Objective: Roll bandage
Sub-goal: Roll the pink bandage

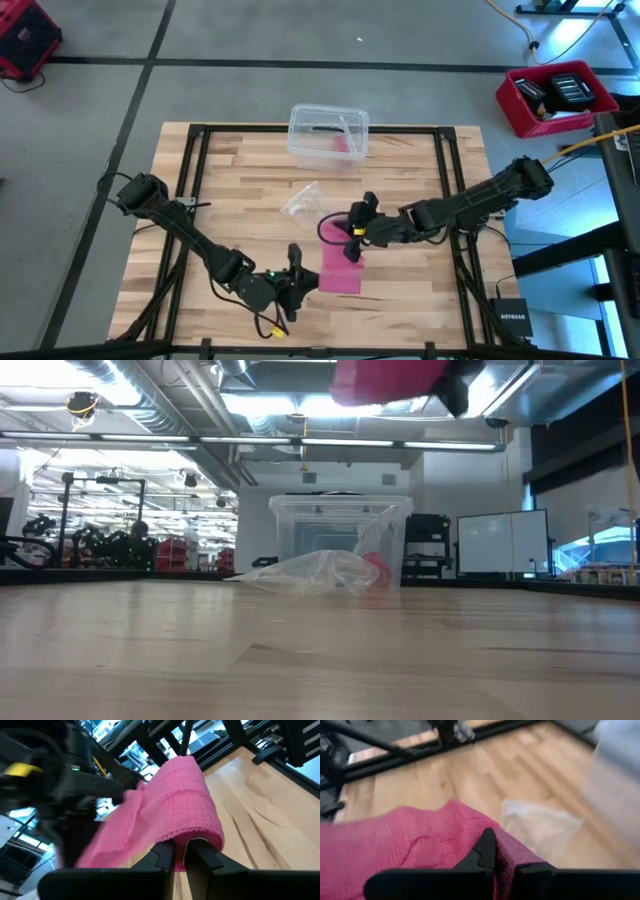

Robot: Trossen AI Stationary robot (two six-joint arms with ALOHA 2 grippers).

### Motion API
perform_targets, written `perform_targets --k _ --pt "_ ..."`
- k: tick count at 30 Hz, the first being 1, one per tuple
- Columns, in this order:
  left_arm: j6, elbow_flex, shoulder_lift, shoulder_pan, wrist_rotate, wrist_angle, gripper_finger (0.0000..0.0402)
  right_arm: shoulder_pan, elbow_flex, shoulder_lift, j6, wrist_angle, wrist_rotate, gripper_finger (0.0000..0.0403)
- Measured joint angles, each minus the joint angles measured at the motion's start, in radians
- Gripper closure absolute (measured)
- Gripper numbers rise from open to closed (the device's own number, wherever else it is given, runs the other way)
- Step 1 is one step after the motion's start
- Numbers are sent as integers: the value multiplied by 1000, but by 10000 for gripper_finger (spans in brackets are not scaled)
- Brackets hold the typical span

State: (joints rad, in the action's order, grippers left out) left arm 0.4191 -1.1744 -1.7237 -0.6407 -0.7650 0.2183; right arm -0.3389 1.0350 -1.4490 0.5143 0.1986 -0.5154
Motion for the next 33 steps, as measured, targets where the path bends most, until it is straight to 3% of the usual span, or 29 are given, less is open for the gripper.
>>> perform_targets --k 6,11,16,21,29,33 --pt "-11 0 0 15 -2 0 380 0 -85 -8 167 2 37 384" --pt "-46 0 -5 28 23 2 380 0 -110 -8 218 -20 54 315" --pt "-122 0 -47 39 48 -8 380 0 -83 -6 219 15 135 243" --pt "-210 0 -93 39 51 -41 380 0 -24 -6 192 125 201 205" --pt "-430 -1 -106 39 52 -82 380 0 8 -5 190 209 101 198" --pt "-485 -1 -108 43 123 -76 380 1 8 -5 191 202 31 198"
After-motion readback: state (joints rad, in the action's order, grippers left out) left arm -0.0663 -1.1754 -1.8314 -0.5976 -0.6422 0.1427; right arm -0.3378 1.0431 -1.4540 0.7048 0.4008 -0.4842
